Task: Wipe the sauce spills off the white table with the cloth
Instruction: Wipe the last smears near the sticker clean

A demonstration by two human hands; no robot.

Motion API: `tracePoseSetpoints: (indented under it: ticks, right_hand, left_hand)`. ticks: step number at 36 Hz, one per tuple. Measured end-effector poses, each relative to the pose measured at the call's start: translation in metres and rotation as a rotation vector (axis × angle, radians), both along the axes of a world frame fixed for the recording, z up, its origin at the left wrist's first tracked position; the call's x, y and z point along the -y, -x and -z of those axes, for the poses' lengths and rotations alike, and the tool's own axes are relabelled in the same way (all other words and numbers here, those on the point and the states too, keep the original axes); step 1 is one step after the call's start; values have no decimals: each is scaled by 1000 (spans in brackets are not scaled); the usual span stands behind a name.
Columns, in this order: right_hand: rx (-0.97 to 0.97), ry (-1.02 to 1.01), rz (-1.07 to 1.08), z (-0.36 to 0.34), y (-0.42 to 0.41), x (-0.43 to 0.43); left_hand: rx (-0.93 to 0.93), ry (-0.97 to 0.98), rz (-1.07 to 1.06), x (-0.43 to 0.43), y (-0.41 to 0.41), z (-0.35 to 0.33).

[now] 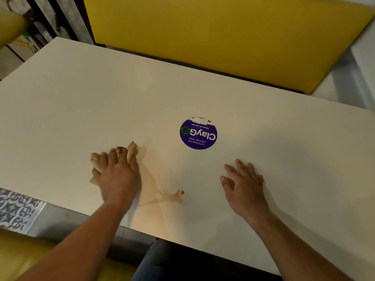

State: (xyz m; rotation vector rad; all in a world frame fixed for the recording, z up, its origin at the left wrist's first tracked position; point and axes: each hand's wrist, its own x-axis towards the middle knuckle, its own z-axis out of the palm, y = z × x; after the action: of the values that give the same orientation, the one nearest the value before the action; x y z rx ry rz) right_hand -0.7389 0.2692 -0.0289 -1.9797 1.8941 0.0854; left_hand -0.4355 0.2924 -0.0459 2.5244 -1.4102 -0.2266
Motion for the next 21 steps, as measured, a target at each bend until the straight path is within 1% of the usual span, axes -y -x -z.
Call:
tracePoseSetpoints:
  ticks: [4,7,10,12,15,19,21]
  right_hand:
    - [-3,2,-5,0,-2,0]
    - [14,-2,-11,0,1,0]
    - [22,-11,-24,0,5,0]
    - [29,-13,-25,-1,6,1]
    - [15,-17,-34,-1,6,2]
    - [-26,-34,-44,-3,2,4]
    - [-33,-38,-59,-4,-1,4]
  left_hand:
    - [-14,-22,4,2,35,-1]
    - [-17,-27,78,2,69,0]
    - [-5,-25,194,0,99,3]
    - [-24,-8,290,-4,118,3]
    - [-36,12,495,-15,133,4]
    - [33,5,784,-18,96,6]
    - [76,9,873,-20,75,6]
